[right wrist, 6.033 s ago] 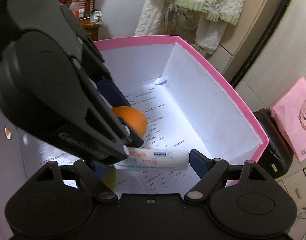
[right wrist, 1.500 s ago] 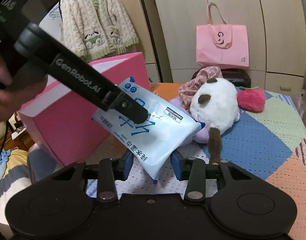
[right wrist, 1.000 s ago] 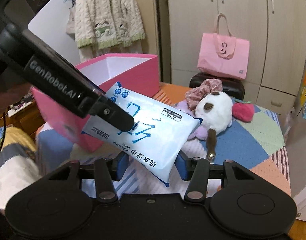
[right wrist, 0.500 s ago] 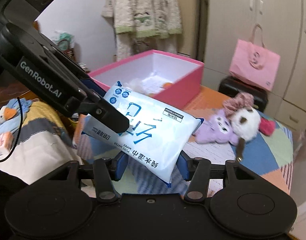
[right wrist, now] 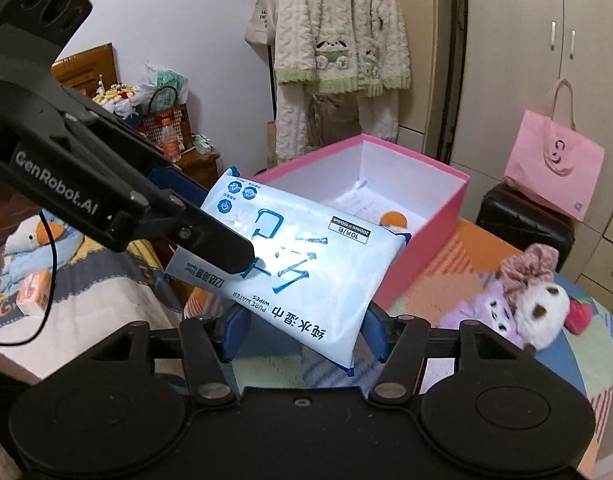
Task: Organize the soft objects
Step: 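Lift and carry the tissue pack over the pink box with both tools, then open both tools to drop the tissue pack into the pink box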
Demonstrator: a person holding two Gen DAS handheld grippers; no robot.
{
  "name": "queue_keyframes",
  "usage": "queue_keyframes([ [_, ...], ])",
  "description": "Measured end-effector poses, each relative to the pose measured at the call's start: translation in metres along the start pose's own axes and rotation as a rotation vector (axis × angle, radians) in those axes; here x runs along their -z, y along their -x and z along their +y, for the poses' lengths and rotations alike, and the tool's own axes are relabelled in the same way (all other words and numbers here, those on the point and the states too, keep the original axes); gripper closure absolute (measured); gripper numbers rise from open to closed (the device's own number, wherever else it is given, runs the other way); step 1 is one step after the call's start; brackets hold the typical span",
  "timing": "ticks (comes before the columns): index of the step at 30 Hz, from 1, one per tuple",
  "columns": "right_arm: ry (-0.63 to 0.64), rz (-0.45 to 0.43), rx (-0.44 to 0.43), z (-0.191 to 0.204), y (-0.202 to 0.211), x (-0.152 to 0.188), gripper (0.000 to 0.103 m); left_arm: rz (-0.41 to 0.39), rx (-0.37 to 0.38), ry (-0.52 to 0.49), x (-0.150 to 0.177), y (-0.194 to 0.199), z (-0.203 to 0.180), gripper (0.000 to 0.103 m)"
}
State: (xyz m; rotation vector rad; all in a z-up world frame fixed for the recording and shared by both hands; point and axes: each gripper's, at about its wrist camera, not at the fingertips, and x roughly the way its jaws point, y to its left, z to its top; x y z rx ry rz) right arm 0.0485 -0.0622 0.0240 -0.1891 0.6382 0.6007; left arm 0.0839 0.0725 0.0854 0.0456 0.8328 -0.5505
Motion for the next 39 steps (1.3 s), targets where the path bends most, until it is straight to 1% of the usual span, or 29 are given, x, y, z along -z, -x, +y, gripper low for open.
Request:
queue_keyframes([
  [6,-0.006,-0.013,0.004,-0.001,-0.020,-0.029,0.035,-0.056,-0.027,-0.001,-0.014,-0.001,0.023,0.060],
  [10,-0.016,-0.009,0.003,-0.003,-0.039,-0.043,0.034,-0.068,-0.042,0.018,-0.021,-0.012,0.042,0.060],
  [17,-0.043,0.030,0.009,-0.011,-0.079,-0.059,0.032,-0.032,-0.021,0.091,-0.034,-0.044,0.085,0.060],
  [22,-0.057,0.070,0.010,-0.017,-0.106,-0.065,0.032,-0.004,-0.021,0.117,-0.038,-0.064,0.106,0.060],
  [27,-0.063,0.104,0.006,-0.018,-0.127,-0.064,0.032,0.023,-0.026,0.147,-0.035,-0.080,0.120,0.060],
  [34,-0.071,0.167,-0.002,-0.023,-0.154,-0.061,0.032,0.065,-0.045,0.153,-0.032,-0.103,0.130,0.060],
  [38,-0.034,0.203,0.020,-0.022,-0.167,-0.064,0.032,0.084,-0.050,0.160,-0.032,-0.112,0.136,0.060],
  [39,-0.027,0.207,0.027,-0.022,-0.169,-0.064,0.032,0.080,-0.059,0.154,-0.031,-0.112,0.136,0.057],
])
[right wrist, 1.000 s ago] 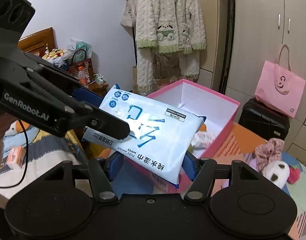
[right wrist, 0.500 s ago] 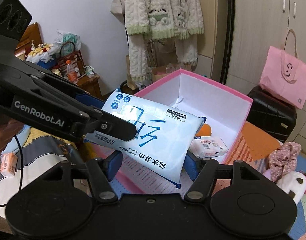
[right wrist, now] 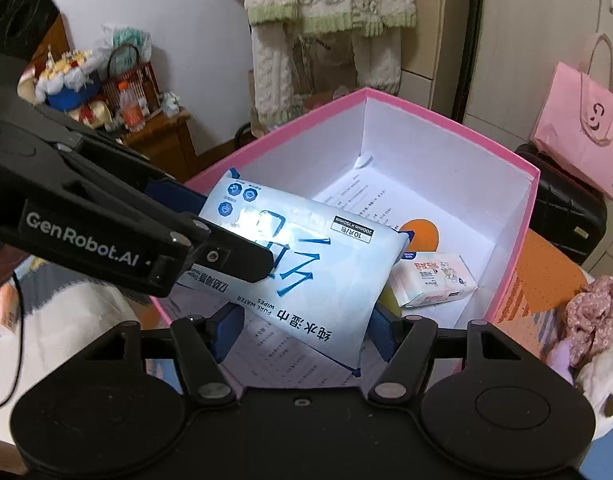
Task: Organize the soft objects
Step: 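Open both tools to drop the tissue pack into the pink box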
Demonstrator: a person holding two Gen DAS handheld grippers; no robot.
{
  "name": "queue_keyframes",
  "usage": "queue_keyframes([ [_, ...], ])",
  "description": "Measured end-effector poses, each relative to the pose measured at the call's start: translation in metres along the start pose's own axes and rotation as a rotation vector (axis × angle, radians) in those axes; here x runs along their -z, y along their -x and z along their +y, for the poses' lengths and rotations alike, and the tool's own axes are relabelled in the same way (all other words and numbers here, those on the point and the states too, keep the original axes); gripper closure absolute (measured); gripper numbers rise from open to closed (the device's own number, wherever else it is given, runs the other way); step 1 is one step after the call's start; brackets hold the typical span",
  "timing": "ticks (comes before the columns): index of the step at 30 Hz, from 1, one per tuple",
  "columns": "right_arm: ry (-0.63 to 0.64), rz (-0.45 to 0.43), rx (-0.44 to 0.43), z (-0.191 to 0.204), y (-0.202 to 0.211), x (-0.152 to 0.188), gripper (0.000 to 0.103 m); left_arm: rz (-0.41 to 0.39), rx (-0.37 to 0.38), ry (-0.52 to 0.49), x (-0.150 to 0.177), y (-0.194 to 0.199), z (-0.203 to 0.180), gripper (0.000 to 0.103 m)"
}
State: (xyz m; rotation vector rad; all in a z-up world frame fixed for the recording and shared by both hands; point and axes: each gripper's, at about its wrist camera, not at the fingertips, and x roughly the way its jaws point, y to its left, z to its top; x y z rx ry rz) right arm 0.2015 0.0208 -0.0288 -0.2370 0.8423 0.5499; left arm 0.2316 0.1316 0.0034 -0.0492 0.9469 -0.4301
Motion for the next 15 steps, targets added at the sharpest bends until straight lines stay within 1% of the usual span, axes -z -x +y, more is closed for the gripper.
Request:
queue_keyframes([
  [2,0.000,0.006,0.006,-0.001,-0.001,-0.002,0.032,-0.007,-0.023,-0.015,0.001,0.001,-0.002,0.056],
  [3,-0.008,0.008,0.006,-0.002,-0.002,-0.002,0.032,-0.012,-0.031,-0.019,0.002,0.002,-0.003,0.053],
  [4,-0.017,0.008,0.007,-0.004,-0.001,-0.002,0.031,-0.019,-0.034,-0.023,0.002,0.004,-0.003,0.050],
  [9,-0.015,-0.001,0.011,-0.004,0.003,0.001,0.031,-0.050,-0.046,-0.040,0.003,0.015,-0.006,0.046],
  [15,0.006,-0.023,0.014,0.001,0.013,0.004,0.030,-0.063,-0.035,-0.047,0.006,0.029,-0.011,0.045],
])
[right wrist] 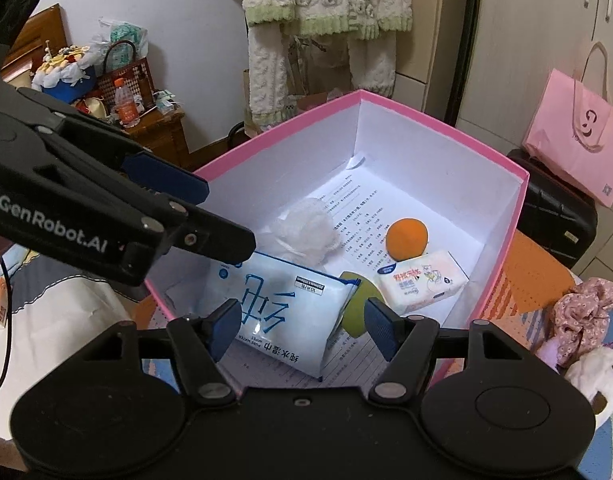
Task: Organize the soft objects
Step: 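Open both tools to drop the tissue pack into the pink box, then move both tools back to the white plush toy on the table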
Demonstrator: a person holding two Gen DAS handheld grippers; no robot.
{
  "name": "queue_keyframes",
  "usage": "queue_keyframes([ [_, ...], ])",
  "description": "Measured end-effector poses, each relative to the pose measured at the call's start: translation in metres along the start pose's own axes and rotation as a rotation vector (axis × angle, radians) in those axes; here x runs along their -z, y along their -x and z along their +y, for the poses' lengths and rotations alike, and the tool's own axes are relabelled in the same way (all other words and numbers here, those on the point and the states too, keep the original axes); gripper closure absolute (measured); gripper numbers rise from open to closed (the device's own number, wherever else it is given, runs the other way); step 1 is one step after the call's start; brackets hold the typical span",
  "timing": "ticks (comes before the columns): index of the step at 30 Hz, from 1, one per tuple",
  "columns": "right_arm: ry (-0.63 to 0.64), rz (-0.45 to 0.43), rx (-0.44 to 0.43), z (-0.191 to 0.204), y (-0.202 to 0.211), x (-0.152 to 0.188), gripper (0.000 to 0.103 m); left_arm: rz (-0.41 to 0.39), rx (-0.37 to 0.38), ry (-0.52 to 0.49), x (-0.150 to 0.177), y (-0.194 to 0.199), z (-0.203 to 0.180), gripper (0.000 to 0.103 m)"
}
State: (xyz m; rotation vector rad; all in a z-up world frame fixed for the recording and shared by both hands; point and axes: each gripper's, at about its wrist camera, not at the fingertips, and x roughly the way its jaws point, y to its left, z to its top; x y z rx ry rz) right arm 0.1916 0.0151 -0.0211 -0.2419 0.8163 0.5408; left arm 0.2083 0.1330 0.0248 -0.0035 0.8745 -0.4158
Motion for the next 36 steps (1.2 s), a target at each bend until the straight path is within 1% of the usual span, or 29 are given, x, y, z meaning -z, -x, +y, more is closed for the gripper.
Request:
queue_keyframes([
  [9,0.025,-0.048,0.028,0.007,0.026,0.007,0.030,-0.018,0.018,-0.032,0.010,0.029,-0.017,0.043],
  [13,0.032,-0.079,0.034,0.008,0.044,0.012,0.030,-0.037,0.045,-0.040,0.014,0.045,-0.027,0.042],
  [15,0.034,-0.100,0.039,0.007,0.055,0.016,0.030,-0.061,0.046,-0.057,0.016,0.055,-0.034,0.041],
  [17,0.020,-0.129,0.042,0.004,0.067,0.019,0.030,-0.101,0.019,-0.096,0.018,0.063,-0.044,0.040],
  [19,-0.006,-0.160,0.037,0.000,0.078,0.022,0.029,-0.138,0.005,-0.111,0.018,0.072,-0.050,0.040],
  [22,-0.019,-0.188,0.034,-0.004,0.090,0.030,0.029,-0.170,0.024,-0.124,0.016,0.083,-0.060,0.039],
  [26,-0.038,-0.217,0.044,-0.014,0.109,0.046,0.029,-0.203,0.024,-0.165,0.019,0.094,-0.079,0.039],
  [30,-0.078,-0.245,0.044,-0.034,0.131,0.068,0.029,-0.197,0.055,-0.210,0.023,0.092,-0.102,0.039],
  [36,-0.154,-0.275,0.080,-0.073,0.160,0.100,0.029,-0.146,0.128,-0.275,0.023,0.079,-0.136,0.039],
])
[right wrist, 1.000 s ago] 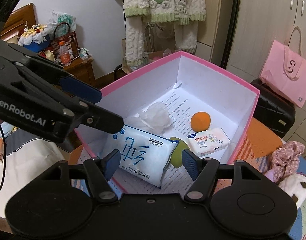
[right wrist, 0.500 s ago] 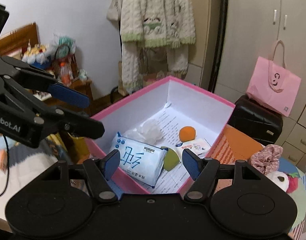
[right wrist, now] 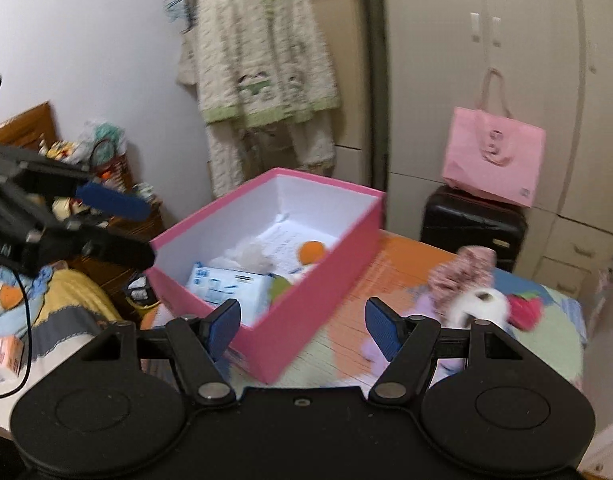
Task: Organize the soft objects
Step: 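Move both tools back to the white plush toy on the table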
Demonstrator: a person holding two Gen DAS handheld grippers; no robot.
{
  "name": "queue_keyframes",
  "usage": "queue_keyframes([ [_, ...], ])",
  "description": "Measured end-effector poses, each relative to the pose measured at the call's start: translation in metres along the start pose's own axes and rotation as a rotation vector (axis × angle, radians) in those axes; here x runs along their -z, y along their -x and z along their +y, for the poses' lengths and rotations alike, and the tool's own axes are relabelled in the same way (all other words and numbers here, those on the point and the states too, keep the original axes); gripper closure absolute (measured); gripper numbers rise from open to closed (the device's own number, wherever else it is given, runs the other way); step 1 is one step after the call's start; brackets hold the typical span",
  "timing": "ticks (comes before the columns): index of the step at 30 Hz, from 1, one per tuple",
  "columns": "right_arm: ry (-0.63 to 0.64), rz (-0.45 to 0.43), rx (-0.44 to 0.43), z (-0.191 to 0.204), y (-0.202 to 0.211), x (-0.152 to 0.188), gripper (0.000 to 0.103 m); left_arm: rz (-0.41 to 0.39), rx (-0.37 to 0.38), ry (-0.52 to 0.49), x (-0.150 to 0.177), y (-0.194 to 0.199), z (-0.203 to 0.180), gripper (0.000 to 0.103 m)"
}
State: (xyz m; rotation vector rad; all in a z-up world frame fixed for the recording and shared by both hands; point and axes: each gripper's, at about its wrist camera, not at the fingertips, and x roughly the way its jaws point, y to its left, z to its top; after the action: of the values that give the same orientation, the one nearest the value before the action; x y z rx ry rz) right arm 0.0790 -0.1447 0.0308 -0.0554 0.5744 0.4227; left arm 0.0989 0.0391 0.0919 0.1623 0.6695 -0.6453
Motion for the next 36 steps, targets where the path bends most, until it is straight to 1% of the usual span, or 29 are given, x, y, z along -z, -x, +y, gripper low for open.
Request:
queue_keyframes([
  [5,-0.025,-0.019,0.013,-0.024,0.018,0.017,0.029,0.010,0.040,-0.053,-0.004,-0.012,-0.027,0.039],
  [10,-0.053,-0.044,0.039,-0.044,0.029,0.026,0.029,0.049,0.090,-0.075,-0.008,-0.035,-0.044,0.039],
  [17,-0.074,-0.036,0.058,-0.071,0.025,0.037,0.029,0.079,0.150,-0.069,-0.017,-0.065,-0.054,0.039],
  [23,-0.076,-0.025,0.078,-0.090,0.015,0.046,0.029,0.092,0.162,-0.060,-0.023,-0.094,-0.059,0.039],
  [27,-0.086,-0.040,0.084,-0.102,0.003,0.054,0.029,0.078,0.178,-0.041,-0.027,-0.111,-0.059,0.039],
  [31,-0.090,-0.057,0.085,-0.111,-0.009,0.059,0.029,0.045,0.174,-0.042,-0.030,-0.126,-0.063,0.039],
  [32,-0.089,-0.068,0.084,-0.113,-0.012,0.060,0.029,0.035,0.174,-0.045,-0.030,-0.130,-0.064,0.039],
  [34,-0.074,-0.117,0.096,-0.116,-0.016,0.065,0.029,0.023,0.178,-0.042,-0.030,-0.136,-0.064,0.039],
  [36,-0.055,-0.138,0.106,-0.117,-0.022,0.067,0.029,0.013,0.187,-0.027,-0.029,-0.143,-0.064,0.039],
])
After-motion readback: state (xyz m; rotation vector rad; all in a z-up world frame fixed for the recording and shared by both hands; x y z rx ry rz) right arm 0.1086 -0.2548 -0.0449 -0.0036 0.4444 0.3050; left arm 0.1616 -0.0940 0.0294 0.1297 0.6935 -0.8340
